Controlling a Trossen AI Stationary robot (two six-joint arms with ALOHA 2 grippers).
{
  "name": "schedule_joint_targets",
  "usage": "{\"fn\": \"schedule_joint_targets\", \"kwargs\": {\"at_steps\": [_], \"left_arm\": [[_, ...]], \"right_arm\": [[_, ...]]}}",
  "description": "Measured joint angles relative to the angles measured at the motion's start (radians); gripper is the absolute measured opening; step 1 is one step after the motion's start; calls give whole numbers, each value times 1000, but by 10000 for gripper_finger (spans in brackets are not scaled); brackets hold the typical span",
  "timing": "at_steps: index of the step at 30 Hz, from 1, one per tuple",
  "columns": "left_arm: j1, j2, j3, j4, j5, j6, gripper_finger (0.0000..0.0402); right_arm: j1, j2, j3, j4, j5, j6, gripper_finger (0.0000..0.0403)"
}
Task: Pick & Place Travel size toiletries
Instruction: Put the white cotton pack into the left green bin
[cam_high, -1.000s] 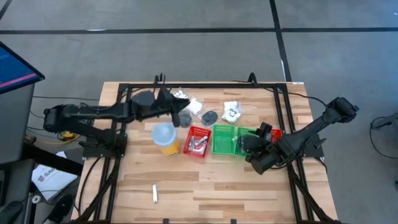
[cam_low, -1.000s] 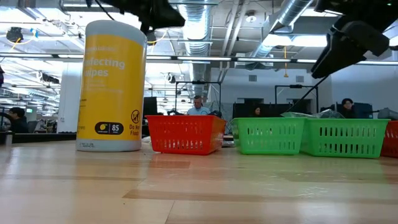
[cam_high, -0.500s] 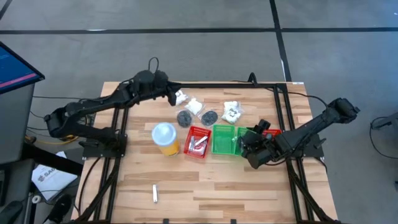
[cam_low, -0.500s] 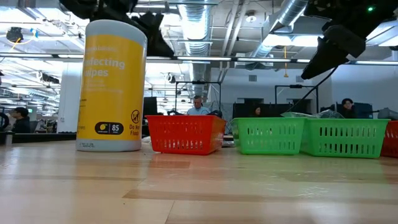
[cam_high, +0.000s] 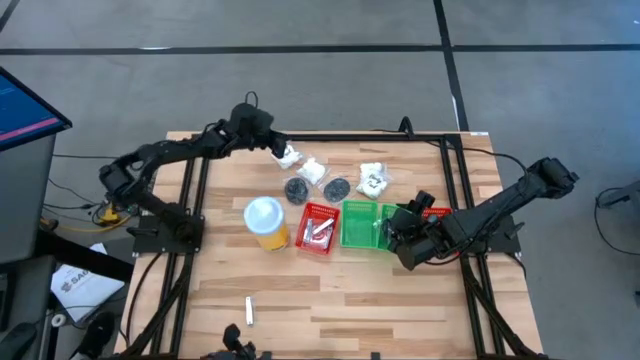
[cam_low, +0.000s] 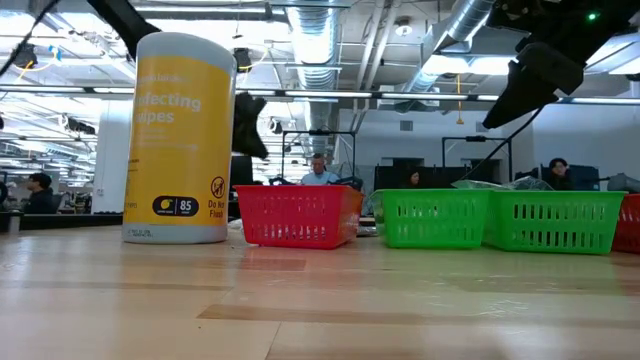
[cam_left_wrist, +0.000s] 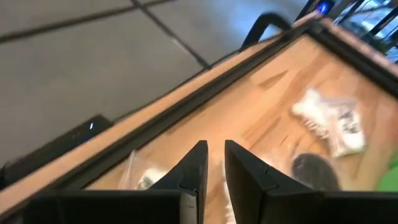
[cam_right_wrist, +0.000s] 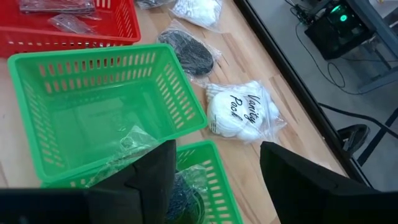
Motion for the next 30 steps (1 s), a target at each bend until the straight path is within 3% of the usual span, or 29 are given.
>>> {"fn": "schedule_joint_targets", "kwargs": {"at_steps": [9,21,30], "left_arm": [[35,125,0,0,33,36,47],[45,198,1,-11,-27,121,49],[45,208,0,-70,-15,144,122]], "right_arm": [[0,0,0,17,-2,-25,221],[0,0,0,20,-3,-25,221],[1,0,0,25,-3,-24,221]]}}
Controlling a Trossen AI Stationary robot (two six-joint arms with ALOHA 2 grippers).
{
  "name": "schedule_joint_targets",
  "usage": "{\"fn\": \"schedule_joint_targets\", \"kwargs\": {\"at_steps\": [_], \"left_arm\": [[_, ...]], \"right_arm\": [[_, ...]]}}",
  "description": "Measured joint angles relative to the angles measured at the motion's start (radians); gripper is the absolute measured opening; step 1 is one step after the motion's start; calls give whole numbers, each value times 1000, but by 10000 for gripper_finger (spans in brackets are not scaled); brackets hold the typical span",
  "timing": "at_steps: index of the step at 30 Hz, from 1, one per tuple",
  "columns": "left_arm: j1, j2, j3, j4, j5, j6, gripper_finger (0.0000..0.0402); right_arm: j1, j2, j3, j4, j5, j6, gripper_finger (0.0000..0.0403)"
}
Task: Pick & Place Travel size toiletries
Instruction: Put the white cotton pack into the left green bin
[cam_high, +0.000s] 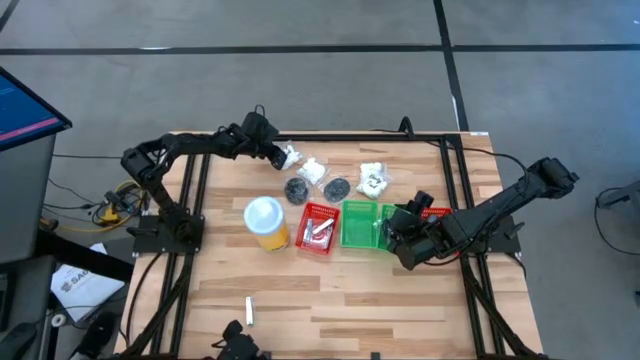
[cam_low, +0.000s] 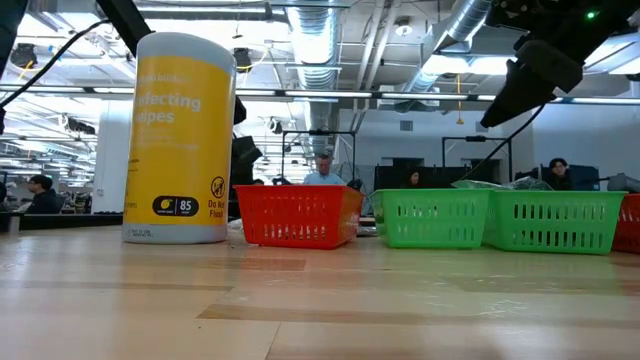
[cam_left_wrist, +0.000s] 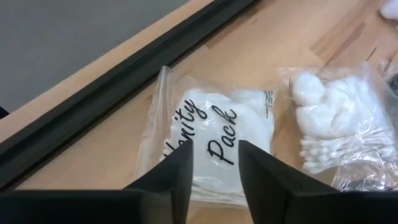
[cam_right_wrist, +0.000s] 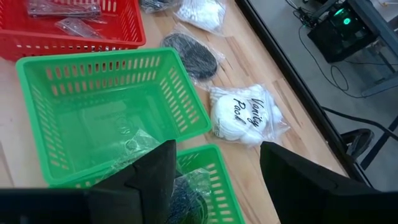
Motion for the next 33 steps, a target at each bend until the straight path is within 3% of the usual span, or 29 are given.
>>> {"fn": "schedule_joint_targets", "kwargs": {"at_steps": [7,14,18,33], "left_arm": [[0,6,0,4,-18,18,144],[0,83,0,6,-30,53,135],[0,87,0,15,-99,70,132],[0,89,0,20,-111,73,112]], "right_arm": [[0,0,0,3,0,1,221],[0,0,0,14,-4,1,221],[0,0,0,27,-4,1,221],[-1,0,0,25,-4,0,221]]}}
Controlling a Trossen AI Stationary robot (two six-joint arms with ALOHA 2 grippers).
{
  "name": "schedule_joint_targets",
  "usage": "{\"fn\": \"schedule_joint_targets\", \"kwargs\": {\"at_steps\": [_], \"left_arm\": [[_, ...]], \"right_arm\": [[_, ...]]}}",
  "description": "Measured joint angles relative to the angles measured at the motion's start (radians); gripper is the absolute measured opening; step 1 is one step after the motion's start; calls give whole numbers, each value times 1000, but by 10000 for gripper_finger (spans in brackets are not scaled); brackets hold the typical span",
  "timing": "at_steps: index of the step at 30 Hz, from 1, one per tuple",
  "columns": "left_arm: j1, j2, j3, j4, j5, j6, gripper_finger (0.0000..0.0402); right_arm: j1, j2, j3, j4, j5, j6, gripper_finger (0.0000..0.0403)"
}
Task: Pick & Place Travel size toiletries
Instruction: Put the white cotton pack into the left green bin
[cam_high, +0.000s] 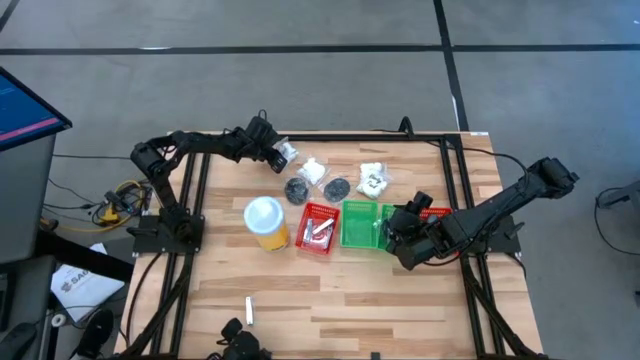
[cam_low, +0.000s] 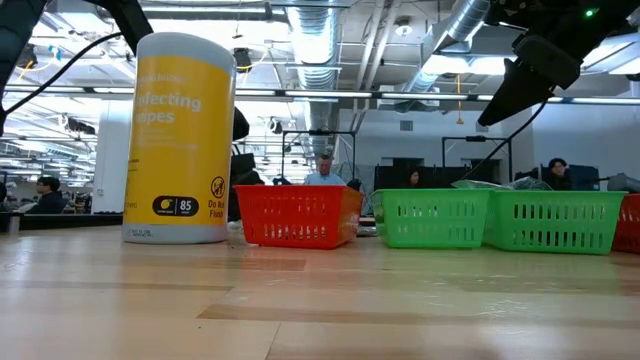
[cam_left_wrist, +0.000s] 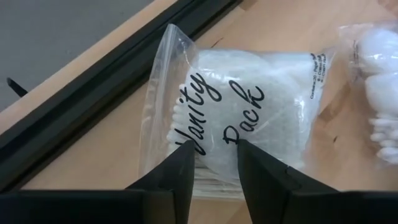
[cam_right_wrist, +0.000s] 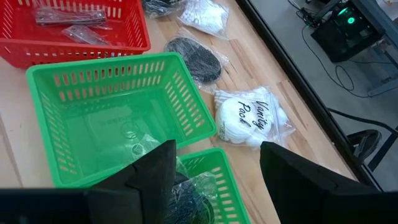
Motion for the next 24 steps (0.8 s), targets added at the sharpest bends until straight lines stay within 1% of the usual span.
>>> {"fn": "schedule_joint_targets", "kwargs": {"at_steps": [4,7,10,13,14,20,24], "left_arm": [[0,0,0,0,0,25,109],[-3,0,0,0,-2,29,92],[-3,0,0,2,-2,25,59],[-3,0,0,5,-3,25,15],[-3,0,0,6,-3,25,9],[-3,-3,0,2,-3,25,1],[-4,-37,-2,-12,-7,25,0]], "right_arm": [[0,0,0,0,0,0,221],[0,0,0,0,0,0,221],[0,0,0,0,0,0,221],[0,0,0,0,0,0,221],[0,0,0,0,0,0,221],[0,0,0,0,0,0,221],[1,0,0,0,0,0,221]]}}
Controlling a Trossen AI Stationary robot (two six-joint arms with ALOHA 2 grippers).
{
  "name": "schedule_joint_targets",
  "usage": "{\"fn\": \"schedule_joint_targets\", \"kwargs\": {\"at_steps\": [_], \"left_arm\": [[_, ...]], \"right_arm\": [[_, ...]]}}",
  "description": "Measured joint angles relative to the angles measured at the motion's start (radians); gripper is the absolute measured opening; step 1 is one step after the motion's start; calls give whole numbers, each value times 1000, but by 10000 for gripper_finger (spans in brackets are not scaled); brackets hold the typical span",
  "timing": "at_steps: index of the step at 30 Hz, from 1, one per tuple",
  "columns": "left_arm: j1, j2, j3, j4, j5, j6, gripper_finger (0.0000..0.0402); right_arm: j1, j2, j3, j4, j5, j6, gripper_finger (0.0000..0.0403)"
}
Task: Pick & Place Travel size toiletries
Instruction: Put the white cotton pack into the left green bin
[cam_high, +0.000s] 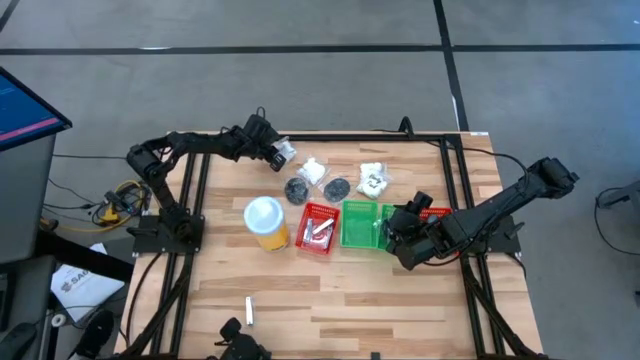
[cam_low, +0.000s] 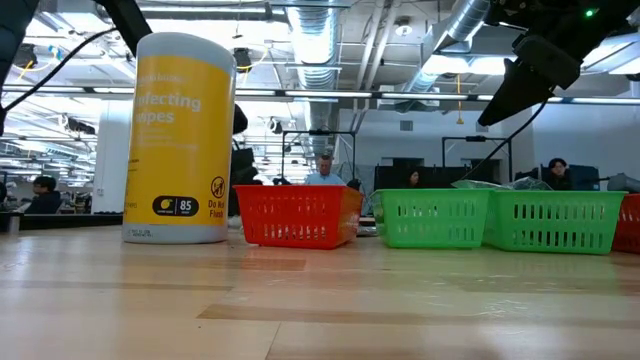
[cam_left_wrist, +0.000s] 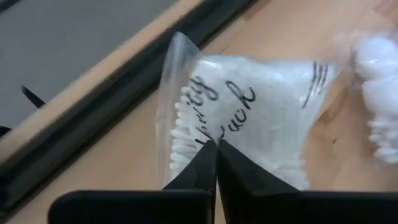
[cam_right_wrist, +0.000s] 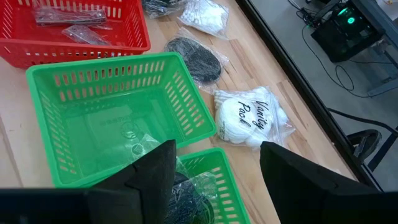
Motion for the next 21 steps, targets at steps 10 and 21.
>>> {"fn": "schedule_joint_targets", "kwargs": {"at_steps": [10,21], "left_arm": [[-98,-201,0,-126,-171,92,0],[-250,-430,1,-170,-252,111,0]], "right_arm": [[-25,0,0,29,0,-1,221],[-60,0,0,148,0,-47,221]]}}
